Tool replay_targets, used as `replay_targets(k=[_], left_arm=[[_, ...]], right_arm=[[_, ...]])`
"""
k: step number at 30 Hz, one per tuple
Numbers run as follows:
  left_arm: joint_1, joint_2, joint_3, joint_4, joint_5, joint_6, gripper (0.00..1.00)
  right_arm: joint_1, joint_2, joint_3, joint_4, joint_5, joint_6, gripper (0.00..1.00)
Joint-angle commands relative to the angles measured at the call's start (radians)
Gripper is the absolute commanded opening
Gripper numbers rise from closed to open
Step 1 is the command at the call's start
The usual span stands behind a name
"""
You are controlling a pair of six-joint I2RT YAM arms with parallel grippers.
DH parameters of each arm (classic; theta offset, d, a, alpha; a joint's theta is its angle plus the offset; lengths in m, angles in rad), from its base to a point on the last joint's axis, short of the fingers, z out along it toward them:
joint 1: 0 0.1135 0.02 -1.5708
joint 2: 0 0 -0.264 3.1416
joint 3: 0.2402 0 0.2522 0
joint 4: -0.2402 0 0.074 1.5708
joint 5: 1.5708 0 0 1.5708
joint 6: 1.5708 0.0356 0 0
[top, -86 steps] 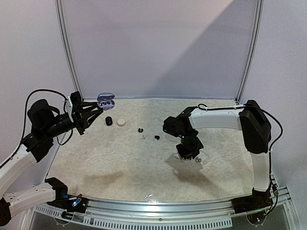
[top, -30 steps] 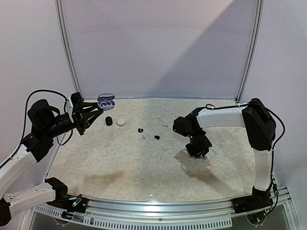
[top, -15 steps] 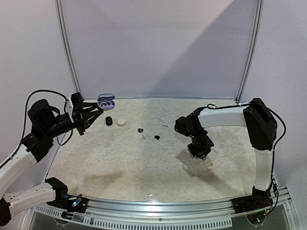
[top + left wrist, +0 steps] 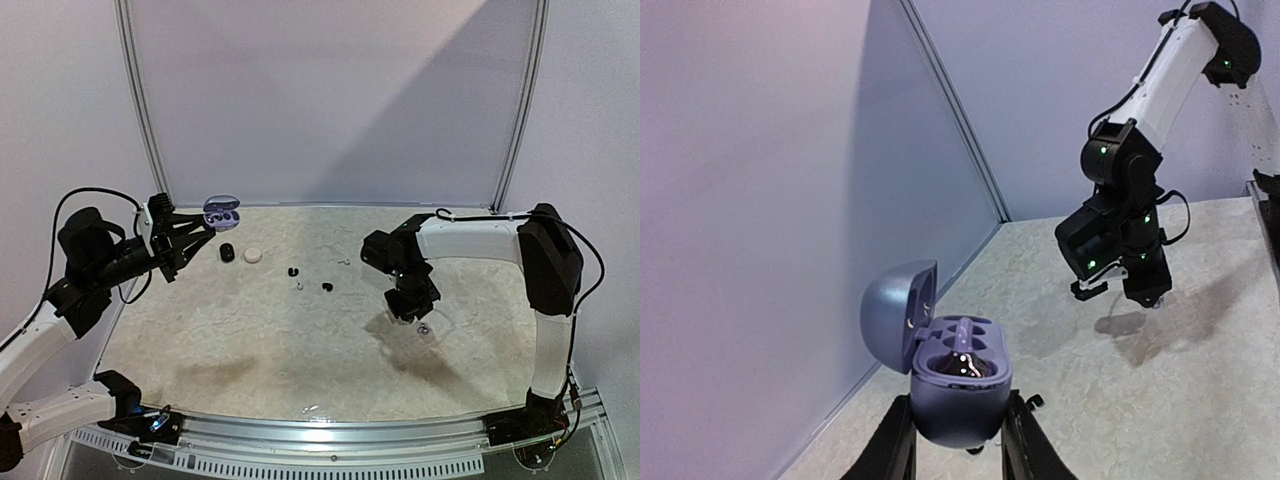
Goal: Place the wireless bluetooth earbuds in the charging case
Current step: Pick up the right earbud from the center of the board.
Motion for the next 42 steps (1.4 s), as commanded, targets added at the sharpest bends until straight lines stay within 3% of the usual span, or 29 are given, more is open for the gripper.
replay_targets(k=[1,42], left_arm=[[-0.012,-0.004,-0.012,-0.001,-0.004,0.005,0.00],[-0.010,0.003,-0.003,-0.009,-0.004,0.014,0.00]], right_arm=[[0.004,-0.015,-0.060,0.059,-0.084,0.046,0.19],[-0.050,-0.003,-0.110,0.008,0.066,-0.010,0.19]])
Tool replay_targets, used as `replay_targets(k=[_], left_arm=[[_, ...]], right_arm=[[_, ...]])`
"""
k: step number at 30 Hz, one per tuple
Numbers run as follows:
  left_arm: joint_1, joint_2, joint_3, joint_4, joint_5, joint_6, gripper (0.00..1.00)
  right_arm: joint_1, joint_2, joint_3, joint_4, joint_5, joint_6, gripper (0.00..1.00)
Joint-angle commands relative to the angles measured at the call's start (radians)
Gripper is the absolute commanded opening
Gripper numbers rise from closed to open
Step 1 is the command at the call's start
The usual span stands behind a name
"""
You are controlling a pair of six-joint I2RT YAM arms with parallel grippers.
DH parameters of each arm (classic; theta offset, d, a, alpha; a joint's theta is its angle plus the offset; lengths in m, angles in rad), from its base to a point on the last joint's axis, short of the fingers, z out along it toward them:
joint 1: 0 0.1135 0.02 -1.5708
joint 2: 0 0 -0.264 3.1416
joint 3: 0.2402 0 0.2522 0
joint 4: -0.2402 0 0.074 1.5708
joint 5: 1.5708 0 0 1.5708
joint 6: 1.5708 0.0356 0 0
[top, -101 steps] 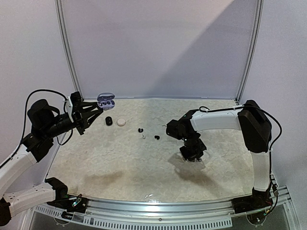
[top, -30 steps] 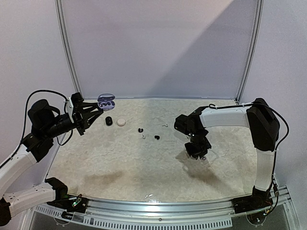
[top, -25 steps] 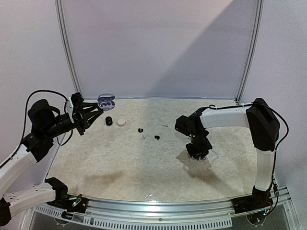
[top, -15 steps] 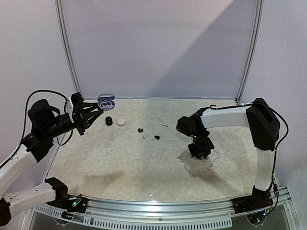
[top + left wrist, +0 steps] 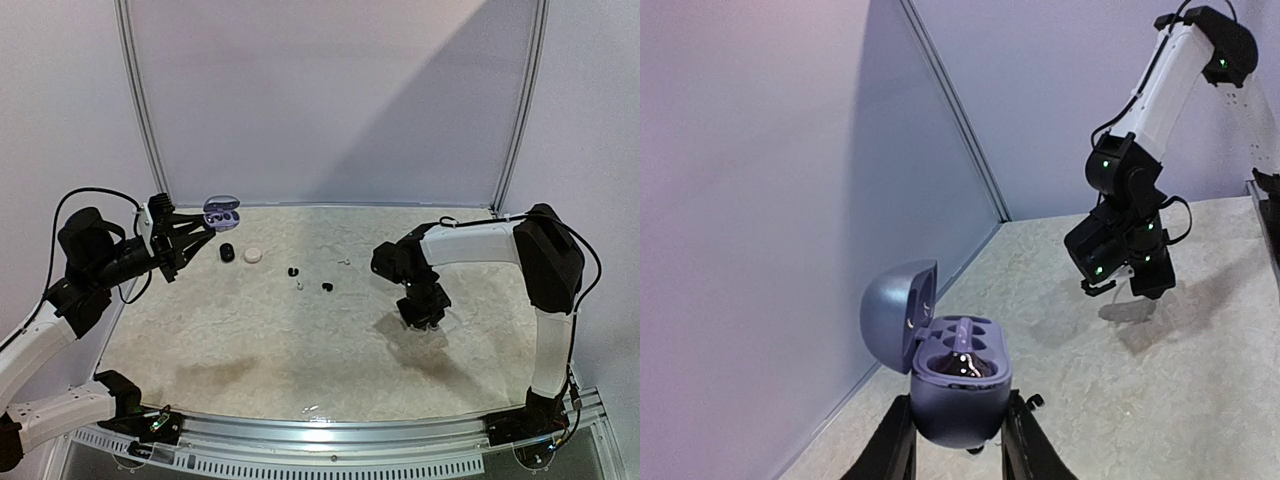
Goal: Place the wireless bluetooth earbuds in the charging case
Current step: Pick up the right earbud from the center of the board.
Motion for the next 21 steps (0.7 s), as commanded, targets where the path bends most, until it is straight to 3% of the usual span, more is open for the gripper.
replay_targets(k=[1,13,21], left_arm=[[-0.011,0.002,-0.003,-0.008,-0.005,0.012,0.00],[-0.011,0.004,-0.005,-0.005,-0.005,0.013,0.00],[-0.008,0.003,-0.003,-0.004,-0.008,0.015,0.00]], right_arm=[[-0.015,-0.003,-0.006,-0.007,0.026,-0.013,0.19],[-0.026,-0.009,-0.007,-0.020,0.049,-0.044,0.11],[-0.028,-0.015,0.001,-0.035,0.076,-0.067,0.00]])
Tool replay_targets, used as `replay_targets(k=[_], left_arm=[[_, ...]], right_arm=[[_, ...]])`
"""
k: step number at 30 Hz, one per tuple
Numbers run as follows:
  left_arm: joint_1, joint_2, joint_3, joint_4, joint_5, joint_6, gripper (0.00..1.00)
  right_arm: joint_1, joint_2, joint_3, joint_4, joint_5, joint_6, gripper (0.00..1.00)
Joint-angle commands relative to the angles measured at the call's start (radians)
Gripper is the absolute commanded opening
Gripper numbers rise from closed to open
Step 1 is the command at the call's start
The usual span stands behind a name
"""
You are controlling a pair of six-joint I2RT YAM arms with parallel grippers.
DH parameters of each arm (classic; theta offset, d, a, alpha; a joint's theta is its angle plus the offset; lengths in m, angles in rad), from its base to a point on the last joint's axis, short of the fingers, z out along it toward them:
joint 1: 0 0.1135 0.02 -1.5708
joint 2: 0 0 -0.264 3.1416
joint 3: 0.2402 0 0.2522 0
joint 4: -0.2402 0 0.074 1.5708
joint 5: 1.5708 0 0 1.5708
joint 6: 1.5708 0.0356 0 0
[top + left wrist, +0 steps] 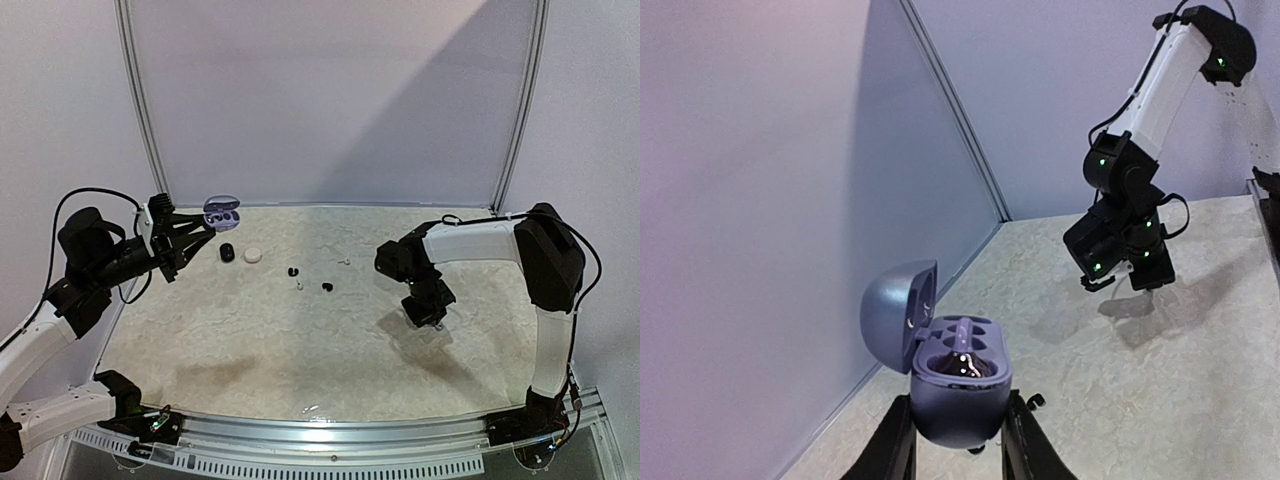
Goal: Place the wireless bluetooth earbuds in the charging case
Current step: Pick up the right earbud from the center of the board, then insert the right earbud into the right side groove of the charging case.
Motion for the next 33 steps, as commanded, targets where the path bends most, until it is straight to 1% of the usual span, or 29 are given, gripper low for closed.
replay_targets(k=[1,5,7,10,13,14,17,19,21,23,24,27,31,33], left_arm=[[-0.008,0.004,-0.003,-0.005,-0.007,0.011,0.00],[-0.008,0.005,-0.005,-0.003,-0.002,0.009,0.00],[-0.008,0.008,-0.003,-0.009,0.020,0.002,0.00],[-0.006,0.011,0.003,-0.030,0.093,-0.021,0.00],[-0.007,0.014,0.007,-0.036,0.174,-0.059,0.00],[-0.006,0.017,0.007,-0.034,0.200,-0.071,0.00],[-0.007,0.027,0.015,-0.026,0.270,-0.090,0.00],[-0.006,0.040,0.025,-0.027,0.318,-0.078,0.00],[-0.006,0.057,0.041,-0.055,0.391,-0.033,0.00],[-0.006,0.068,0.056,-0.081,0.428,0.008,0.00],[-0.007,0.073,0.063,-0.089,0.440,0.017,0.00],[-0.008,0.085,0.082,-0.110,0.472,0.042,0.00],[-0.016,0.097,0.103,-0.133,0.500,0.074,0.00],[-0.020,0.098,0.113,-0.205,0.510,0.113,0.00]], right_arm=[[-0.008,-0.017,0.004,-0.017,0.030,-0.016,0.00],[-0.009,-0.036,0.033,-0.033,0.004,-0.040,0.00],[-0.008,-0.052,0.064,-0.041,-0.033,-0.061,0.00],[-0.002,-0.116,0.129,-0.018,-0.163,-0.129,0.00],[0.022,-0.225,0.225,0.041,-0.307,-0.200,0.00],[0.035,-0.252,0.260,0.062,-0.364,-0.219,0.00],[0.092,-0.334,0.383,0.120,-0.445,-0.263,0.00],[0.145,-0.365,0.449,0.179,-0.494,-0.330,0.00],[0.214,-0.382,0.499,0.228,-0.530,-0.405,0.00],[0.281,-0.383,0.532,0.271,-0.549,-0.470,0.00],[0.314,-0.380,0.546,0.289,-0.554,-0.535,0.00],[0.407,-0.344,0.619,0.309,-0.536,-0.649,0.00],[0.475,-0.219,0.786,0.256,-0.504,-0.729,0.00],[0.493,-0.166,0.859,0.219,-0.475,-0.751,0.00]])
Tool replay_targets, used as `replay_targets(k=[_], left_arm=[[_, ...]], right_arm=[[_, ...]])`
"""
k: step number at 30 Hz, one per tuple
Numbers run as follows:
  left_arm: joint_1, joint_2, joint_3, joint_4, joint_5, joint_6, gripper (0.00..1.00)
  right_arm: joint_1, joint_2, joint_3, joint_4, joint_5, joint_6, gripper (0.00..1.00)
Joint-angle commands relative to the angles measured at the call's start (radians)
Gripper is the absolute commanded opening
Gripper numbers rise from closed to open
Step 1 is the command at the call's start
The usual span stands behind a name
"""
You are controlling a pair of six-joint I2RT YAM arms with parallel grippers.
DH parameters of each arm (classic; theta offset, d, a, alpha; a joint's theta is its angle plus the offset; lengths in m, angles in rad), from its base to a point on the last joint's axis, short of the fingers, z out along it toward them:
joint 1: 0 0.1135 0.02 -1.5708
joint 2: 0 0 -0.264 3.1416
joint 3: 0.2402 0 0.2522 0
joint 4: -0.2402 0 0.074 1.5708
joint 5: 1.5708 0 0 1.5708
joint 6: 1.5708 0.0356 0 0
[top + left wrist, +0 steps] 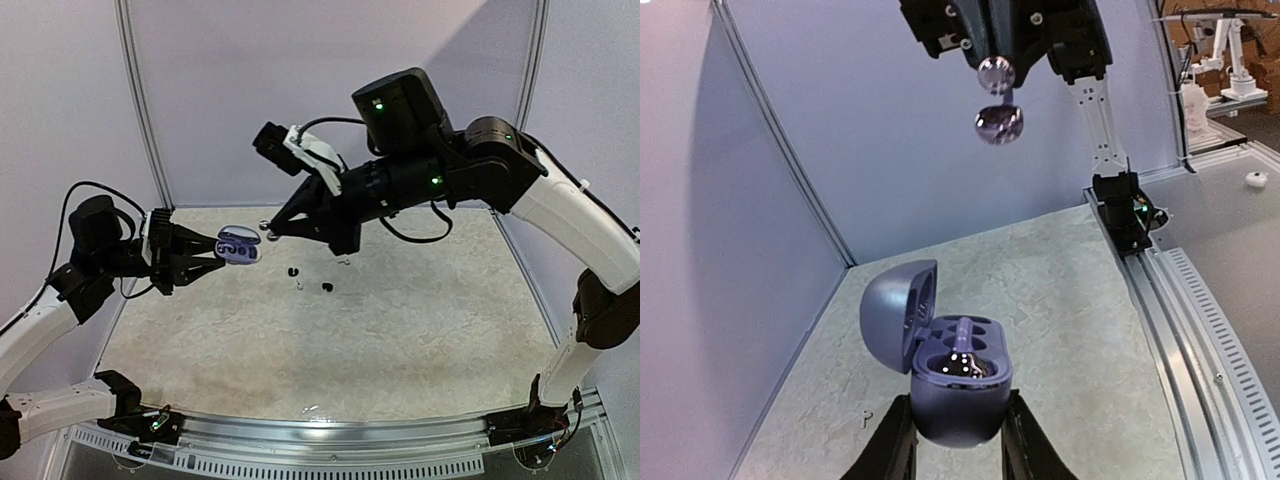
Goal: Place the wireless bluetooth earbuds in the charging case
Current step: Insert the right earbud into the right side groove of the charging case.
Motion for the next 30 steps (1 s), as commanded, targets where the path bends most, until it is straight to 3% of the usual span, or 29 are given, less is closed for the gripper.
replay_targets(k=[1,14,30], left_arm=[[-0.022,0.009,0.040,-0.123,0.060,0.095,0.00],[-0.034,-0.004,0.054,-0.206,0.041,0.185,0.00],[-0.040,-0.009,0.048,-0.148,0.032,0.159,0.00]], right_arm=[[0.033,0.122,0.138,-0.079,0.048,-0.134,0.00],[0.070,0.216,0.196,-0.147,0.118,-0.209,0.00],[0.070,0.255,0.196,-0.148,0.149,-0.244,0.00]])
